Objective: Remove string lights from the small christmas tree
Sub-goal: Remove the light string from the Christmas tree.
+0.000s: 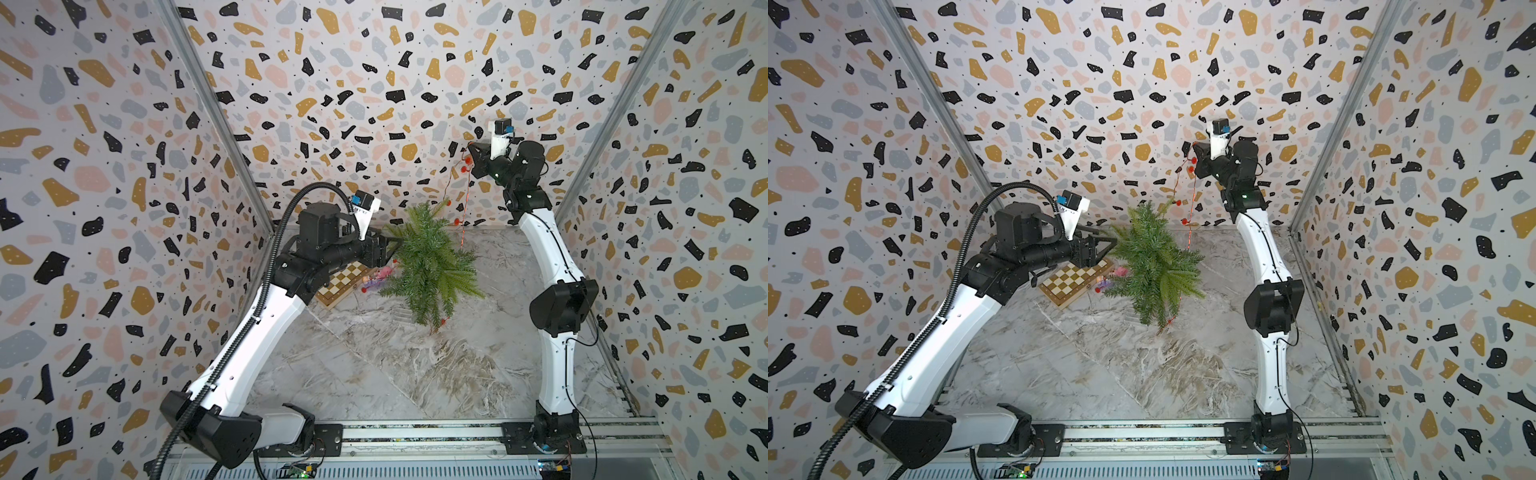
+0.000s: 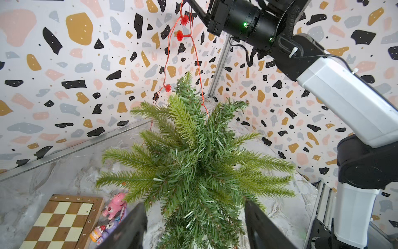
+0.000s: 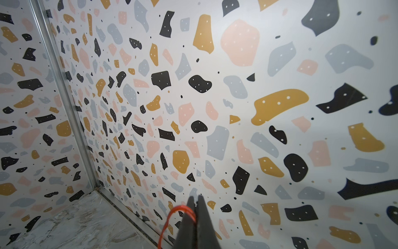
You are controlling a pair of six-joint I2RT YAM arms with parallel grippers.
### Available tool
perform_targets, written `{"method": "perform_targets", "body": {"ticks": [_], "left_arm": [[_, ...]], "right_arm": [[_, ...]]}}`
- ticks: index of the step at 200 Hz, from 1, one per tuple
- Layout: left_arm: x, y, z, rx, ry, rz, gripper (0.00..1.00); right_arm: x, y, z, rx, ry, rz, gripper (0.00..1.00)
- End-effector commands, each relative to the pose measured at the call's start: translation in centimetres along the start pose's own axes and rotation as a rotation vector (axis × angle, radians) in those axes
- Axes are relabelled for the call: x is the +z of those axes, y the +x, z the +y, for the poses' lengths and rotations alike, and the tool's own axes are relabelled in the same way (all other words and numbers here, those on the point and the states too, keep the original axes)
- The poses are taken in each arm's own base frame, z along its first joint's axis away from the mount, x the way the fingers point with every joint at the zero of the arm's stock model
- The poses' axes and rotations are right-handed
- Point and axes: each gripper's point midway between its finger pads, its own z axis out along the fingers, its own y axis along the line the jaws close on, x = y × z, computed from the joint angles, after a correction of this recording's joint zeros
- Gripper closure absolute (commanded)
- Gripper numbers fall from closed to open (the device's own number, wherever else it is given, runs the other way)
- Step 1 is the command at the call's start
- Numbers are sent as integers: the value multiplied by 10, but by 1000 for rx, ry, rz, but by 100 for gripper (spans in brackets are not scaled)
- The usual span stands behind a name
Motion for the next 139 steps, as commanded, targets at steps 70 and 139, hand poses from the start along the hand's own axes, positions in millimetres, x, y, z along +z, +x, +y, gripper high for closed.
{"method": "perform_targets", "body": {"ticks": [70, 139], "left_arm": [[-24, 5, -18, -26, 42, -19, 30], [-28, 9, -9, -39, -23, -6, 31]], "right_arm": [[-29, -60, 1, -34, 36, -69, 100], [-32, -52, -3, -38, 61, -33, 100]]}}
